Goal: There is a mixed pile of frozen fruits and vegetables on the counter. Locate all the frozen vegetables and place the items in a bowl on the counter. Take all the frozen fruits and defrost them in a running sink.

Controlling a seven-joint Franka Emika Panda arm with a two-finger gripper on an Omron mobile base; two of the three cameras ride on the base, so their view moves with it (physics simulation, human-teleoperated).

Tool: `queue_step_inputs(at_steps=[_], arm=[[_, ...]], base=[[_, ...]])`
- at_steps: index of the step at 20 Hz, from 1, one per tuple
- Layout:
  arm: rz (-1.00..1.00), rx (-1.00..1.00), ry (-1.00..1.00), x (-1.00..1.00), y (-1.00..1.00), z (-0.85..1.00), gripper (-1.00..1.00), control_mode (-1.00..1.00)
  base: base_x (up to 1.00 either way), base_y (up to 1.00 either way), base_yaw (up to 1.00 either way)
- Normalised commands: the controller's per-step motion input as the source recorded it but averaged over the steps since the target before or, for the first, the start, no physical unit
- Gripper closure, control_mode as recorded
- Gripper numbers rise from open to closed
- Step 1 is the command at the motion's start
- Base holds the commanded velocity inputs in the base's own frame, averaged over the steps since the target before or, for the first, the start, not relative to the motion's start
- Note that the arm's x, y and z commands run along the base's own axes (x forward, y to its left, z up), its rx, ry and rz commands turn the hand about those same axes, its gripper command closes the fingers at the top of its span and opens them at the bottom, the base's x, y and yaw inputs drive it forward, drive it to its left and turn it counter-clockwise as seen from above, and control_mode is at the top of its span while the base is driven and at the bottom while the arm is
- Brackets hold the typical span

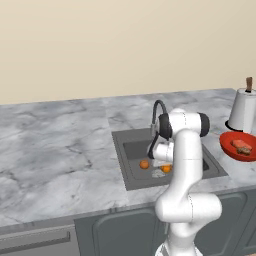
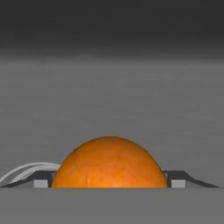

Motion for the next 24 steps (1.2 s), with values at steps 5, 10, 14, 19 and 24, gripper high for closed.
queue_step_inputs(at_steps=[5,10,14,19,24], arm=[[0.00,-0.02,0.03,0.05,0.00,0.01,-1.00,-1.00],[0.00,-0.01,-0.03,-0.16,-0.01,0.65,-1.00,-1.00],[-0.01,0.09,-0.08,-0.37,-0.01,0.92,-1.00,-1.00],[-0.03,0.05,-0.05,-0.39,-0.18,0.95,-1.00,-1.00],[-0.02,-0.01,-0.01,-0.33,-0.13,1.00,-1.00,-1.00]], base=[[0.00,0.00,0.00],[0.00,0.00,0.00],[0.00,0.00,0.00],[0.00,0.00,0.00],[0.00,0.00,0.00]])
